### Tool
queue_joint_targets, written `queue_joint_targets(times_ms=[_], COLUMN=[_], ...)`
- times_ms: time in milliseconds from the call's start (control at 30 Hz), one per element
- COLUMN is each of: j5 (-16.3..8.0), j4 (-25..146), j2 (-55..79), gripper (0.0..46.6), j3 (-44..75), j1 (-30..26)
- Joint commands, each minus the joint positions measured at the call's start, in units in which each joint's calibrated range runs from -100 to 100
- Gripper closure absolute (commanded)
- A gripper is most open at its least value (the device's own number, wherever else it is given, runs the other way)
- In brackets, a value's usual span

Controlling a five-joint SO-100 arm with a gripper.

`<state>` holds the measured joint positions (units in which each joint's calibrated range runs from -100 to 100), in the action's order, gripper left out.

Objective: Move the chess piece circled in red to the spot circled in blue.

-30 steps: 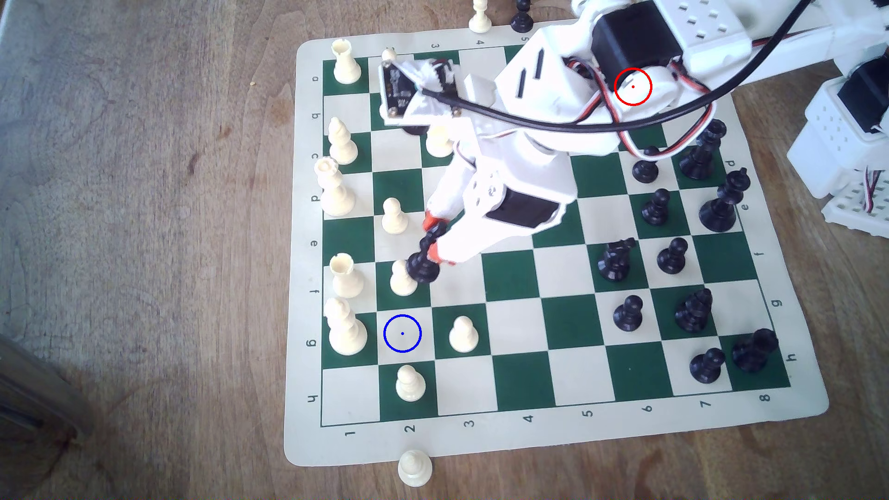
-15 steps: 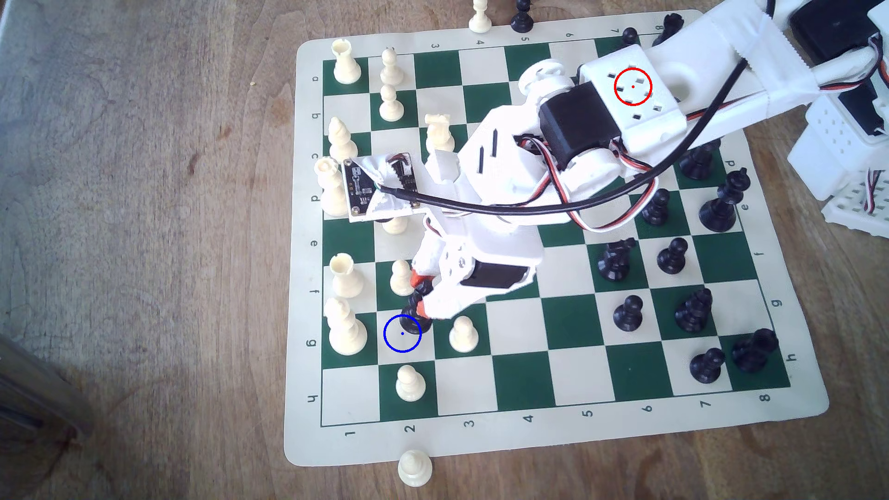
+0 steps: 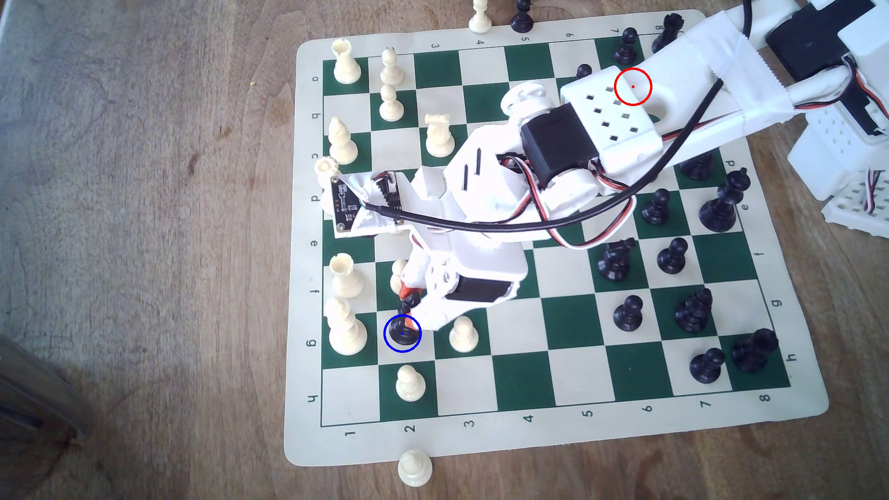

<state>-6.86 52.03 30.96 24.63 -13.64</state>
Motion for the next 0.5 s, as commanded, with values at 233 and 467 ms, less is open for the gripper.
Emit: queue_joint_targets(times_ms=[233, 467], j5=[-0.20, -0.34], j4=[-1.09, -0.68], j2=[-0.40, 0.36], gripper=[46.4, 39.0], j3=[6.11, 6.65], j1=[0.78, 0.78])
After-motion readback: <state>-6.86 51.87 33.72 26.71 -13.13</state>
